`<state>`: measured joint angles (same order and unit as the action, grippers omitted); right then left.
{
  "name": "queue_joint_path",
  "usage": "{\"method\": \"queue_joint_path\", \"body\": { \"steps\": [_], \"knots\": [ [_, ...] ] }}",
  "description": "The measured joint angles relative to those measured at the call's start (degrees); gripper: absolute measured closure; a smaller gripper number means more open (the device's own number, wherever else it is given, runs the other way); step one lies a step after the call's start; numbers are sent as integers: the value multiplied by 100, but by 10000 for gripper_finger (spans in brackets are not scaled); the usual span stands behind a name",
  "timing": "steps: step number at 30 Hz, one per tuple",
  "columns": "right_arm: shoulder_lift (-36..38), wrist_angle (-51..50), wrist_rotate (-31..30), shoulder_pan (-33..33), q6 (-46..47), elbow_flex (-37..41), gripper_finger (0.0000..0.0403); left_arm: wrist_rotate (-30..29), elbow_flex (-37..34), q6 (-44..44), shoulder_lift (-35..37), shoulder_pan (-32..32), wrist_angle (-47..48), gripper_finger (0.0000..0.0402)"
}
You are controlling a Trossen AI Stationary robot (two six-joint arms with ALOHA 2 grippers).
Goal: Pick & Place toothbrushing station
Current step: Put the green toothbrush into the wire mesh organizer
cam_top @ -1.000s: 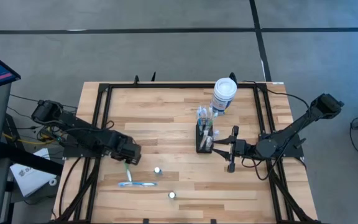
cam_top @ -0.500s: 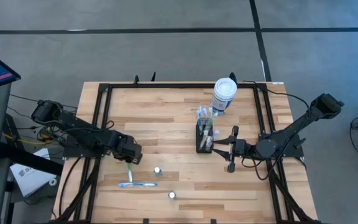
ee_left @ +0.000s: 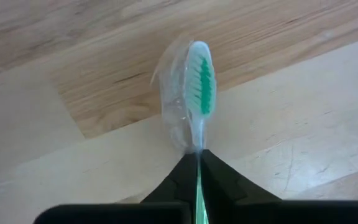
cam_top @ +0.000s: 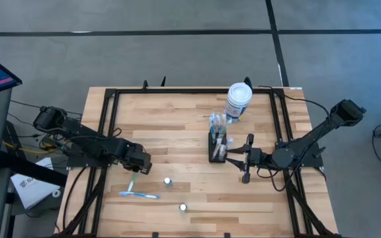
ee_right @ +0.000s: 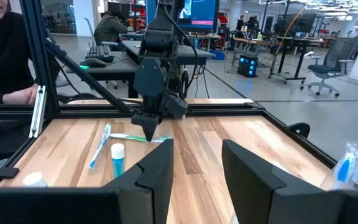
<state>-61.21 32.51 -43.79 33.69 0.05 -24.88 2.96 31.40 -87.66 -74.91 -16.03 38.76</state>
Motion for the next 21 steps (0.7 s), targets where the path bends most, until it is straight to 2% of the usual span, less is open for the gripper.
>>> {"method": "queue_joint_path", "body": {
  "steps": [7, 13, 21],
  "knots": [
    [0, 0, 0, 0, 2, 0, 276, -33, 0, 10, 0, 1, -19, 400],
    [0, 0, 0, 0, 4, 0, 276, -281, 12, 46, 4, 9, -68, 400],
    [1, 0, 0, 0, 6, 0, 276, -1382, 218, 245, 197, -4, -109, 401]
  ]
}}
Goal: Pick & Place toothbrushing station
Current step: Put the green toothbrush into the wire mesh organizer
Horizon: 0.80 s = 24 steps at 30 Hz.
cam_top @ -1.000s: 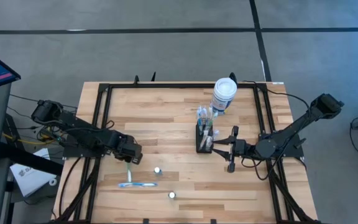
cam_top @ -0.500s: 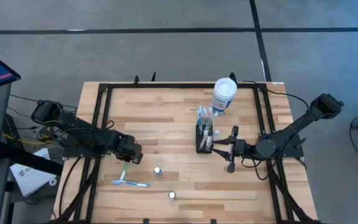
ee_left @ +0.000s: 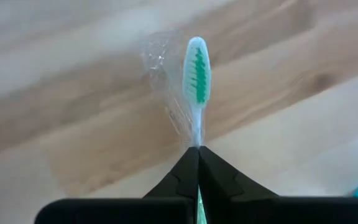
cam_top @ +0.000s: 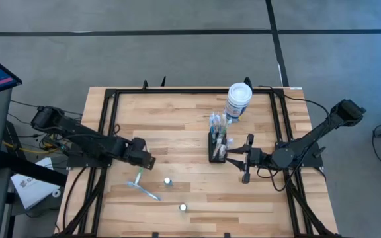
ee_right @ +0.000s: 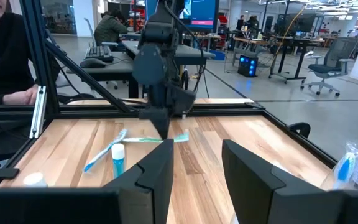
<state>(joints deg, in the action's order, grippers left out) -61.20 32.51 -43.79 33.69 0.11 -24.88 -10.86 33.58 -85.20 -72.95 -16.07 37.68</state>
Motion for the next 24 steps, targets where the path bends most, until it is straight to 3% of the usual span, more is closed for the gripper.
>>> {"method": "queue_joint_path", "body": {
  "steps": [17, 24],
  "knots": [
    [2, -162, 0, 2, 359, 0, 276, -2089, 12, 769, 1497, -421, -80, 401],
    [2, -168, 1, 1, 361, 0, 276, -2863, 12, 1521, 1799, -754, -645, 401]
  ]
}}
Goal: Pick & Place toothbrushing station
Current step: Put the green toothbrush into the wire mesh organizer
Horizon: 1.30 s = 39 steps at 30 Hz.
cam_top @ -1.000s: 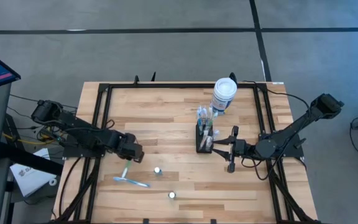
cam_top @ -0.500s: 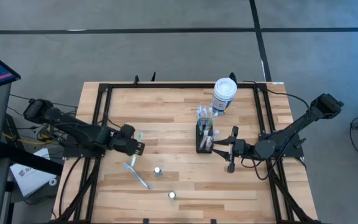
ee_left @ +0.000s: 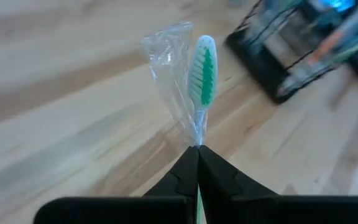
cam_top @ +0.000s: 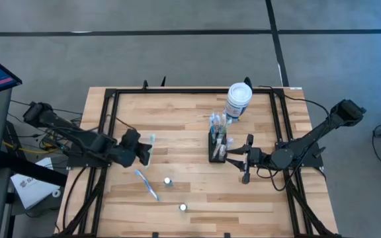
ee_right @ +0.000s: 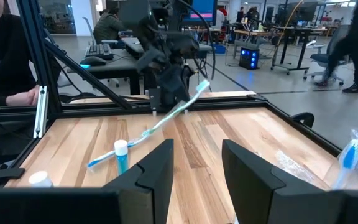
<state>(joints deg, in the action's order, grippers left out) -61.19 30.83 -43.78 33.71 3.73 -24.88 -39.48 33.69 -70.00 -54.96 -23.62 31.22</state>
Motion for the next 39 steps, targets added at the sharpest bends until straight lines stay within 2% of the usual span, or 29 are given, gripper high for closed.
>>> {"method": "queue_joint_path", "body": {
  "steps": [7, 15, 20, 25, 32, 39],
  "knots": [
    [0, 0, 23, -1, 85, 0, 276, -428, 0, 1133, 202, -178, -1075, 401],
    [-2, 113, 41, -1, 86, 0, 276, -464, 0, 2908, 135, -269, -3249, 401],
    [-2, 292, 66, -1, 85, 0, 276, -240, 0, 3751, -275, -256, -4413, 401],
    [-2, 442, 349, -12, 86, 2, 276, 105, 11, 4382, -893, -251, -5682, 401],
    [-2, 733, 647, -12, 81, 2, 276, 363, 663, 4954, -1709, -251, -5882, 401],
    [-2, 922, 650, -12, 39, 0, 276, 459, 1577, 5519, -2646, -192, -5876, 401]
  ]
}}
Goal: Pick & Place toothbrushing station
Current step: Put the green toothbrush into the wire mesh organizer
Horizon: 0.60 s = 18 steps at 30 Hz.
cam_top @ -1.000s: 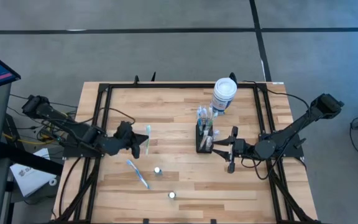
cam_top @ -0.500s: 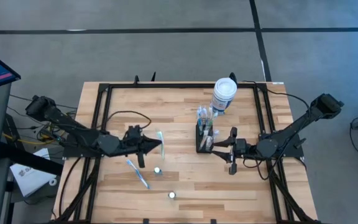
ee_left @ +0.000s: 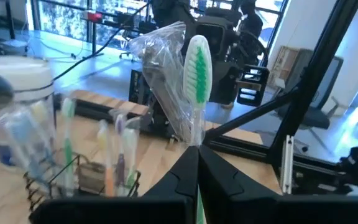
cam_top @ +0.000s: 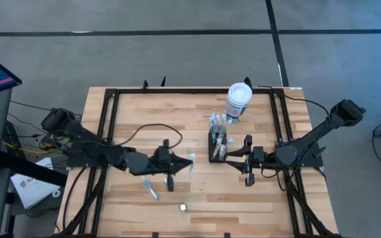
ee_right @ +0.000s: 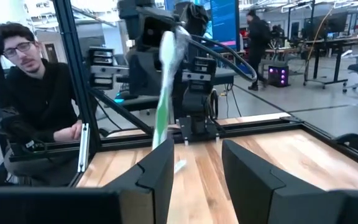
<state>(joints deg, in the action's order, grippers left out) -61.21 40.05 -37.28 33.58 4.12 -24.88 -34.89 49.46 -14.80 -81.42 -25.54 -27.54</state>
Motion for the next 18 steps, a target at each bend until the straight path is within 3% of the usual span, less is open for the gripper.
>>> {"method": "queue_joint_path", "body": {
  "steps": [8, 18],
  "knots": [
    [0, 46, 61, 4, -8, 0, 276, 381, 889, 299, -932, 230, 10, 401],
    [0, 95, 293, 2, -19, 2, 276, 839, 1323, 301, -1461, 464, -10, 401]
  ]
}}
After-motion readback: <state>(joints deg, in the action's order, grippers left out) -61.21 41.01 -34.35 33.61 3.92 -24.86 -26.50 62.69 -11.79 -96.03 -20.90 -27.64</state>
